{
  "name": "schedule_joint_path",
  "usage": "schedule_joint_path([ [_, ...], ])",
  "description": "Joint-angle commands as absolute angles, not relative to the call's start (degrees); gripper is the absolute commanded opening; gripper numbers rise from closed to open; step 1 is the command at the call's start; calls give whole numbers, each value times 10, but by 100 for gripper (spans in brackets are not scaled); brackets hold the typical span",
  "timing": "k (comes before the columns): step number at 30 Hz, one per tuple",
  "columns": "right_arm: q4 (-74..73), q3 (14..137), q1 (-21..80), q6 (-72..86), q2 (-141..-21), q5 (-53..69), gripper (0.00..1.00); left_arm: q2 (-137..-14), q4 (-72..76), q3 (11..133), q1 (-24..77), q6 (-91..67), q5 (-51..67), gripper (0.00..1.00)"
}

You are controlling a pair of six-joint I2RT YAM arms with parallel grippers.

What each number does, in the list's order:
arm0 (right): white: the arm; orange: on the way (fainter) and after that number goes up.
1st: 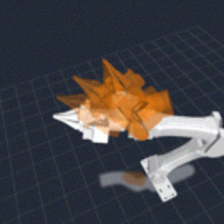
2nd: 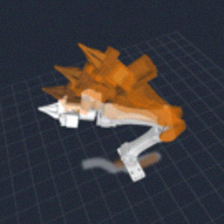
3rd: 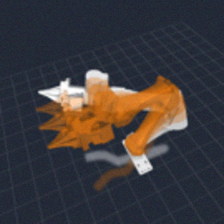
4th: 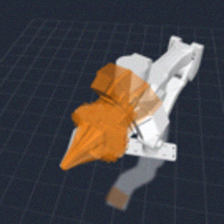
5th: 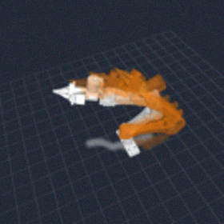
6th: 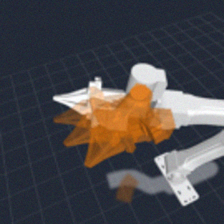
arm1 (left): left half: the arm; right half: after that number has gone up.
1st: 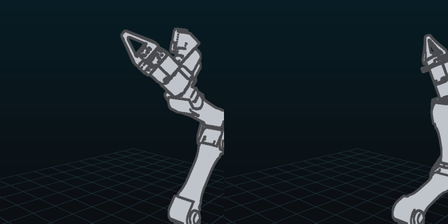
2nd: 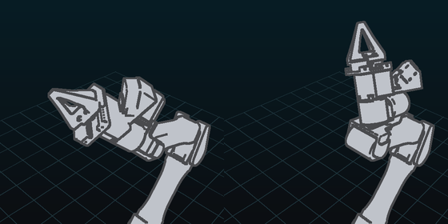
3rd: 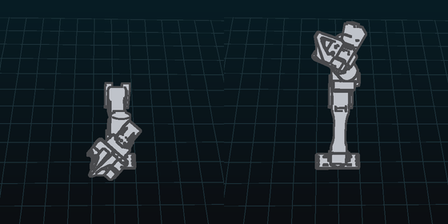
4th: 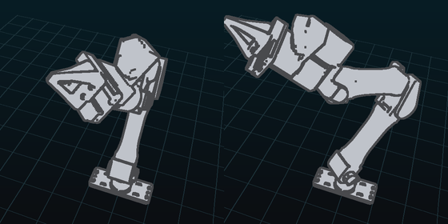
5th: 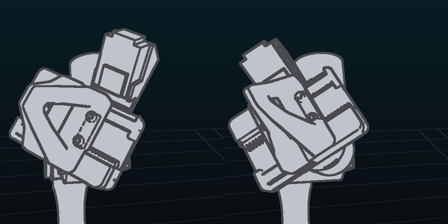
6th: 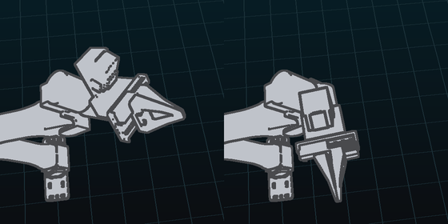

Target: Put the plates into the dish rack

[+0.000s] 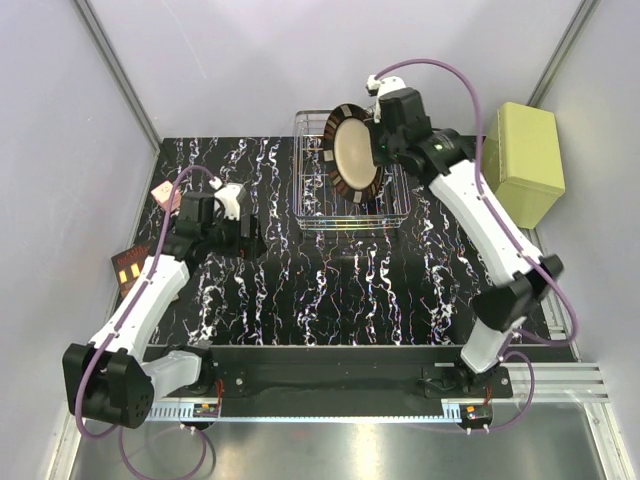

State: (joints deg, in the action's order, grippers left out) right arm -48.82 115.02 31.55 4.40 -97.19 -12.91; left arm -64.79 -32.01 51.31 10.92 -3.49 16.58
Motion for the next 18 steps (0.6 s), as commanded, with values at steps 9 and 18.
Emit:
schedule_joint_path([
  [9,-344,1389,322,11,-1154,-381,0,-583,-258,461,97,-41,173,99],
  [18,-337,1543,323,27,-1295,-454,0,-555,-243,437,95,-50,178,99],
])
